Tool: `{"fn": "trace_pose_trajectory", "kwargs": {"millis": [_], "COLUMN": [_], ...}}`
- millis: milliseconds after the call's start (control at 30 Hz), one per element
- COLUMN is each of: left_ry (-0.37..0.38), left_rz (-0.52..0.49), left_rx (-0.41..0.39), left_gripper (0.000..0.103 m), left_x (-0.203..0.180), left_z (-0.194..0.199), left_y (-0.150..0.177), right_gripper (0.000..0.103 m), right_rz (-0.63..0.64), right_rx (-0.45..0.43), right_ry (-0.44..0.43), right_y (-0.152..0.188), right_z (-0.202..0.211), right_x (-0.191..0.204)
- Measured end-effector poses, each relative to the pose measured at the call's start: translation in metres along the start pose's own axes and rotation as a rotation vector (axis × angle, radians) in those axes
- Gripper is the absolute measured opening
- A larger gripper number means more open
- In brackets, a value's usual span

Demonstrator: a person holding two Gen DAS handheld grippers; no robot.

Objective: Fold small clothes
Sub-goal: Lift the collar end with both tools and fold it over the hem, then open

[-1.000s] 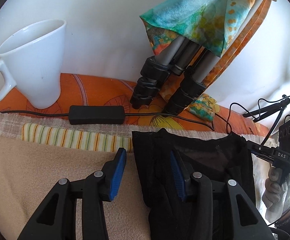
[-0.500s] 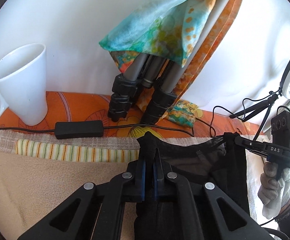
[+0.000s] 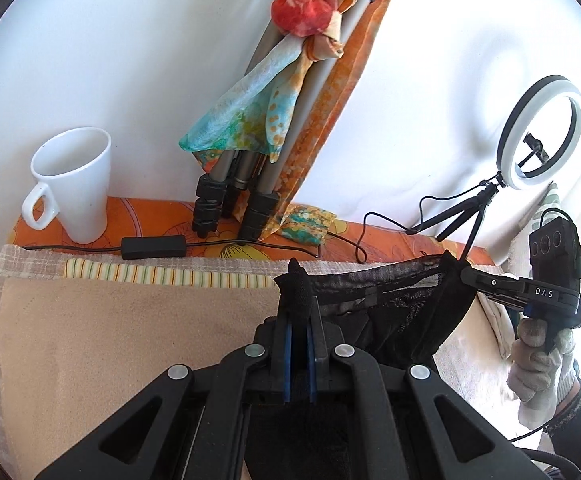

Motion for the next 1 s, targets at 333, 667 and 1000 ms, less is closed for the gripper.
{"fn": "trace_pose_trajectory", "kwargs": {"millis": [333,667,1000], "left_ry": [0.017,0.008,-0.004], "left_rz": [-0.005,-0.015,-0.004], "left_rx": [-0.01,0.0,0.038], "left_gripper": [0.002,0.002,0.003], "left_x": [-0.035,-0.061,-0.068], "left_z": [0.05,0.093,0.119], "left_y": [0.04,0.099,0.174], "right_gripper": [0.004,0.004,0.004], "right_rz": [0.044,0.074,0.116], "right_rx": [-0.006,0.002,0.039], "right_ry": [-0.009,-0.017,0.001], "right_y": [0.046,0.111,0.192], "right_z": [0.054,0.097,0.12], "right_x": [0.037,0.047,0.039]}}
Point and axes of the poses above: each gripper's, at about its wrist camera, not at the fingertips, and z roughly against the way its jaws point, x to its left, y to its underside, the point moved 4 cm from there along -z, roughly the way its jaws point, and after that the axes turned 7 degrees about y, right-handed, at the moved point
